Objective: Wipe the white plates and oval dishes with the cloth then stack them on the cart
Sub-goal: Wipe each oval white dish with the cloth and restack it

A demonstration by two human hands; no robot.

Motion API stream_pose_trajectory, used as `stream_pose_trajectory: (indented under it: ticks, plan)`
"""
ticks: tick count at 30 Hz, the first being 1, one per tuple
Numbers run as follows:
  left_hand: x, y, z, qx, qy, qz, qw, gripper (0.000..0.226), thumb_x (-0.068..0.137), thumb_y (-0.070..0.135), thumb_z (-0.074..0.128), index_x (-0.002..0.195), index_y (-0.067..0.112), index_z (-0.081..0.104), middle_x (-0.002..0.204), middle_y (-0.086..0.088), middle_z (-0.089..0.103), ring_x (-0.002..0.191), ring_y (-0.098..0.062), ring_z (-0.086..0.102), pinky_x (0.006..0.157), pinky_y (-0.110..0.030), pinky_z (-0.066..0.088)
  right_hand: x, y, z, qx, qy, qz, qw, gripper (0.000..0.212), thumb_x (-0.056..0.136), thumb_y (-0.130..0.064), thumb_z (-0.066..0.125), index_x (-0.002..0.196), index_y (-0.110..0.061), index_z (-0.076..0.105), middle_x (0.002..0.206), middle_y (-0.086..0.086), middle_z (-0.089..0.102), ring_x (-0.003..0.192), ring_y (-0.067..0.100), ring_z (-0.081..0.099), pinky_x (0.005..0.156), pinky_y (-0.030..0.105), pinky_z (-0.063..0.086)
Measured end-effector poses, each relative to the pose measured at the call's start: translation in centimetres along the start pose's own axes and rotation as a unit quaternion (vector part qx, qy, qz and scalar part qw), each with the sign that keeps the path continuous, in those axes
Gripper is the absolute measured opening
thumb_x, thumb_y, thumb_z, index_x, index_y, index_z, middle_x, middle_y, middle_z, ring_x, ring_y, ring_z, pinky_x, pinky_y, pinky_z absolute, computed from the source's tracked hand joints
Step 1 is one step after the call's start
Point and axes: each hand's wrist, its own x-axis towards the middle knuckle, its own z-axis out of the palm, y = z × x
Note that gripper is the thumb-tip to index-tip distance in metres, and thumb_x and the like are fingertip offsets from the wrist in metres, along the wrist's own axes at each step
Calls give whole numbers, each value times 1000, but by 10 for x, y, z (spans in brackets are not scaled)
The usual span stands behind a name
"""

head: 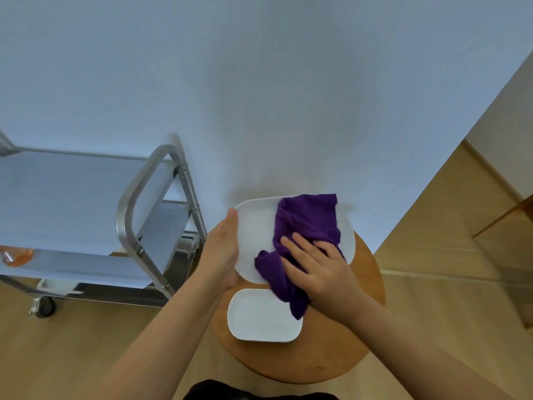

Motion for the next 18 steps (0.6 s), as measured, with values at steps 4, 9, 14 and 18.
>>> stream_pose_trajectory:
  ticks: [4,9,14,18]
  plan:
    - [8,14,-8,76,-2,-3,997,44,97,50,38,115,15,58,104,-10,67,95,-27,65,69,-36,57,-13,24,-9,-21,25,5,999,25,88,-11,54,102,-8,74,112,14,69,104,30,66,81,39,56]
    - [2,16,10,-125,-17,-78,989,45,93,46,52,125,14,54,113,-18,68,85,-22,69,82,-42,55,7,13,-8,-17,54,85,995,18,81,-11,66,94,-3,74,96,12,74,89,28,71,62,30,55]
    - [-13,-18,52,-129,59,-106,984,36,96,44,47,123,20,51,106,-8,64,94,-27,63,86,-46,54,30,-17,8,-11,72,158,985,19,82,-10,64,96,-3,74,97,12,73,91,29,71,62,31,54]
    - [-7,-15,39,-127,73,-81,986,19,97,38,46,93,22,55,93,-8,64,86,-26,63,70,-41,55,21,-12,5,-18,44,94,994,29,75,-13,78,103,-6,73,104,12,72,98,29,69,67,33,57]
